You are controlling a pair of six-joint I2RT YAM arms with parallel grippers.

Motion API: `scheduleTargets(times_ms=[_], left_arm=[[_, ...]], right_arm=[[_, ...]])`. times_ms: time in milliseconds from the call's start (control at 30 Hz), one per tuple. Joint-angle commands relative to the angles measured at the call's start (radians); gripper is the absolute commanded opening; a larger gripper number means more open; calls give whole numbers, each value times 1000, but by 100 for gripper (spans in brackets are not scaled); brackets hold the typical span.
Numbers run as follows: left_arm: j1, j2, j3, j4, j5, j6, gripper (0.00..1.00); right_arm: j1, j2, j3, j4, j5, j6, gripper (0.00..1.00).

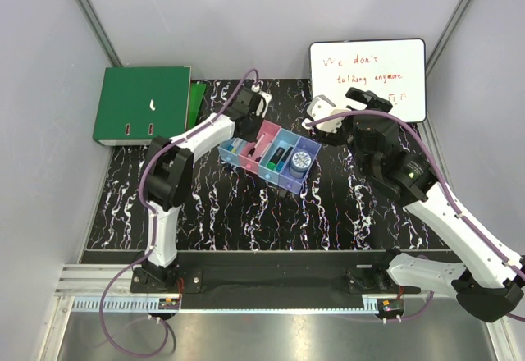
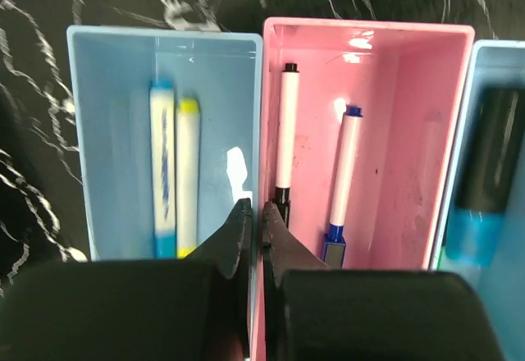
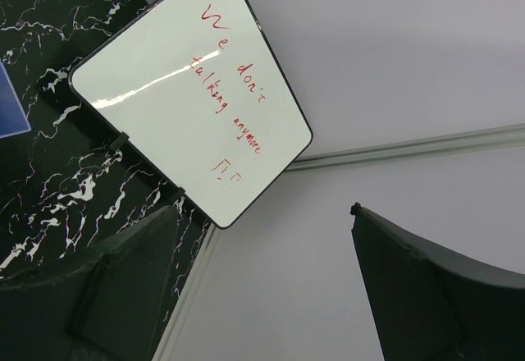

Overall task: Sort the stationery into containers
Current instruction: Move the storage box to the center of the board.

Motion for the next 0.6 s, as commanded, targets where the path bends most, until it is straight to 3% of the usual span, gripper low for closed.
scheduleTargets(times_ms=[0,100,133,167,233,300,567], left_arm=[[-10,8,6,4,13,2,8],[-10,3,1,5,25,1,32],[-10,2,1,4,28,-1,33],[-10,-1,-3,4,24,-4,30],[-10,-3,-6,-5,11,-19,13],[-10,0,4,-25,-16,-31,2],[-10,17,4,-88,-98,-99,0]], right_arm=[[-6,2,19,46,3,-26,93],[-6,2,21,44,2,-26,93],[-4,2,21,46,2,-28,93],[-4,2,22,46,2,-28,93],[-4,3,22,44,2,-28,93],[-4,2,22,46,-1,-26,93],[-6,2,37,47,0,-22,93]])
